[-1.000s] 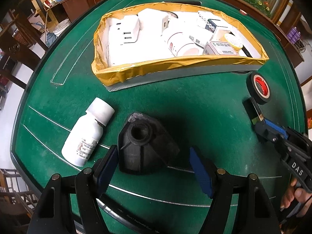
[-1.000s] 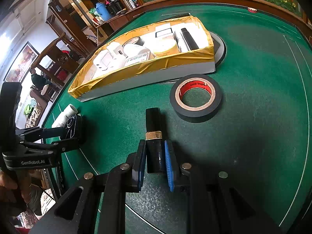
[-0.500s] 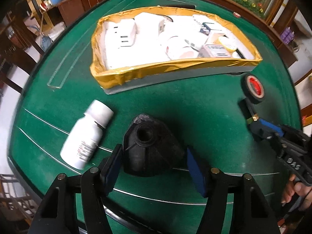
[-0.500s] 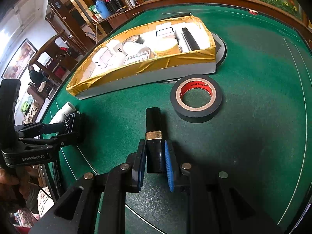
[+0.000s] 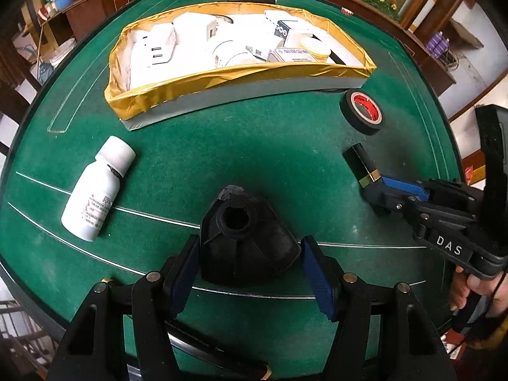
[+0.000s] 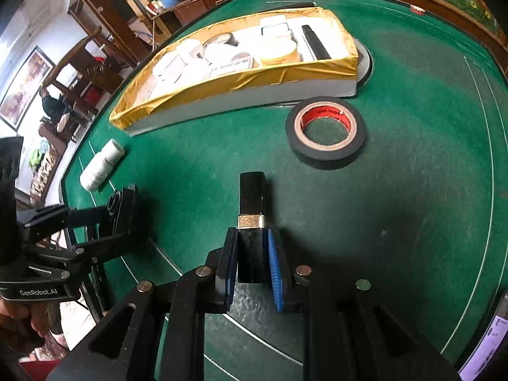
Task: Organize rigid objects
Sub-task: 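Lift black part toward tray with left tool while right tool carries lipstick there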
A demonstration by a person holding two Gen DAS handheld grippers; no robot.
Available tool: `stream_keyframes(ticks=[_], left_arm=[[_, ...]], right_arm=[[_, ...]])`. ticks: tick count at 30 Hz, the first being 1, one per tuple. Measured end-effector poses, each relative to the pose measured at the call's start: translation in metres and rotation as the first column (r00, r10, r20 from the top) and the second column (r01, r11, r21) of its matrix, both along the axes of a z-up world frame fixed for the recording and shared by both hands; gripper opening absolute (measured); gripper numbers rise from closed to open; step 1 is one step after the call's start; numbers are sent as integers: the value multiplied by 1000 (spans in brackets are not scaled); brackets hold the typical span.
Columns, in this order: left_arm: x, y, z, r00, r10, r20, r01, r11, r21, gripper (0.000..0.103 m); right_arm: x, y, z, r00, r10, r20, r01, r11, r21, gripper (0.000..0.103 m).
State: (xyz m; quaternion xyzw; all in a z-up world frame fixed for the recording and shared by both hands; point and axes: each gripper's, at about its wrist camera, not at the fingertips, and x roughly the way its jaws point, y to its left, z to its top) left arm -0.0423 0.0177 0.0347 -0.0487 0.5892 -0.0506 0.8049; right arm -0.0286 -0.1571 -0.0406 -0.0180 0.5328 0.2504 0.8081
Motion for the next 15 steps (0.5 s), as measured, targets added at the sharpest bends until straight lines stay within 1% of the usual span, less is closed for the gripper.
stream_keyframes(ticks=[3,6,11,15], left_arm=[[3,-8,-1,1000,-11,3,11,999,53,67],[5,-15,-2,1000,-10,7,9,996,85,67],[13,-17,-2,1000,-3,11,2,997,76,67],[11,-11,0,1000,0,23,-1,998,61,67]], right_arm=[[-1,4,0,1000,8,1,-8,1000,-29,18],[-2,7,0,1000,13,2,-13,999,-53,18],[-1,12,1,1000,24,-9,-25,996,-80,17],[-2,16,3,999,30,-10,-31,995,-95,17]])
